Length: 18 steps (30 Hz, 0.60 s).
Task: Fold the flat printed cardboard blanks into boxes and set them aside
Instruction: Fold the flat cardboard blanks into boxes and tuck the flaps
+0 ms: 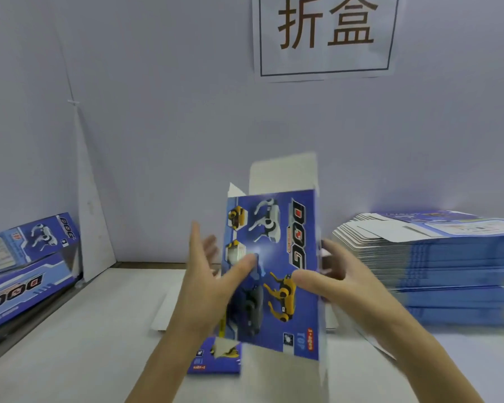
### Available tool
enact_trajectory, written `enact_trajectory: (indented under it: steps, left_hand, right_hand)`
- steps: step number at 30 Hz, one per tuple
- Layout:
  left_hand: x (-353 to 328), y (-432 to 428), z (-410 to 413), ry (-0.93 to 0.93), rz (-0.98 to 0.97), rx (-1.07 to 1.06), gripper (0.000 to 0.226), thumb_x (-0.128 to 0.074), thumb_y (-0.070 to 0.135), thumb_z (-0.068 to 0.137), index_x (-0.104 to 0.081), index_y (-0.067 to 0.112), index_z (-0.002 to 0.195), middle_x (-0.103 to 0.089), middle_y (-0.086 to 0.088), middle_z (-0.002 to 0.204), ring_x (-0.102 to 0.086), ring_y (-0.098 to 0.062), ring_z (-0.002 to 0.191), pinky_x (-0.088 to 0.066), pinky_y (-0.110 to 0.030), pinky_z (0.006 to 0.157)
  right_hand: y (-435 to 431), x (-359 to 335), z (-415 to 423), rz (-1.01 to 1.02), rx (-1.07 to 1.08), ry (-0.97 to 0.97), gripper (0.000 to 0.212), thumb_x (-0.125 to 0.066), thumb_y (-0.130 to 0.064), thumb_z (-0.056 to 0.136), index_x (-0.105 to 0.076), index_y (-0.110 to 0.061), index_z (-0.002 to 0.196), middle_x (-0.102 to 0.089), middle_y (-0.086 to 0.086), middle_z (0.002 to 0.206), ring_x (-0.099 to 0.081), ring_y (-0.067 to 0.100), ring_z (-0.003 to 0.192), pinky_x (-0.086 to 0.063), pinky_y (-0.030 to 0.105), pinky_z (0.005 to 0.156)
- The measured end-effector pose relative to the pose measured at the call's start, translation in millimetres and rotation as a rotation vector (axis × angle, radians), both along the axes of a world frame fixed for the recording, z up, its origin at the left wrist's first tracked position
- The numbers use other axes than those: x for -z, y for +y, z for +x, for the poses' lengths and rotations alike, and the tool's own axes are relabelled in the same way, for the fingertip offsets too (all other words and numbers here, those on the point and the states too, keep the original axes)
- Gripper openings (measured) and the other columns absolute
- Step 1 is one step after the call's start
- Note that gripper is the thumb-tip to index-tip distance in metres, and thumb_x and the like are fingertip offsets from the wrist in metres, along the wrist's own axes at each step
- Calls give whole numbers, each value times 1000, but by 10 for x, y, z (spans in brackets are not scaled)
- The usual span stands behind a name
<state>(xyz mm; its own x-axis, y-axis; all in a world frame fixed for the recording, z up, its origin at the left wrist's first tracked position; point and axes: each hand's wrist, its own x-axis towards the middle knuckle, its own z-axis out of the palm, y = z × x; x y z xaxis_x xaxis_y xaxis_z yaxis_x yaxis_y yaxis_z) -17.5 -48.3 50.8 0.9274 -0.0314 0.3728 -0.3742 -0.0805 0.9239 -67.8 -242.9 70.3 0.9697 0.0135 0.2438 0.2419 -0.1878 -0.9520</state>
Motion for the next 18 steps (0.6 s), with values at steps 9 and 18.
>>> enact_trajectory:
  steps: [9,18]
  left_hand:
    - [-85,-22,-144,-1136,831,-750,123,-78,36,76,17,15,151,15,-17,158,13,-34,146,7,-55,116]
    - [-250,-119,-450,-583,1388,-733,130,-86,29,52,-2,19,151,5,-18,156,19,-39,144,23,-57,109]
  right_hand:
    - [280,156,10,-708,433,-534,96,-90,-20,66,-34,-17,144,-49,-4,128,-44,13,117,-48,35,97]
    - [157,193,55,-1110,504,-712,104,-92,-8,50,-36,-9,137,-58,11,130,-48,29,123,-46,54,101]
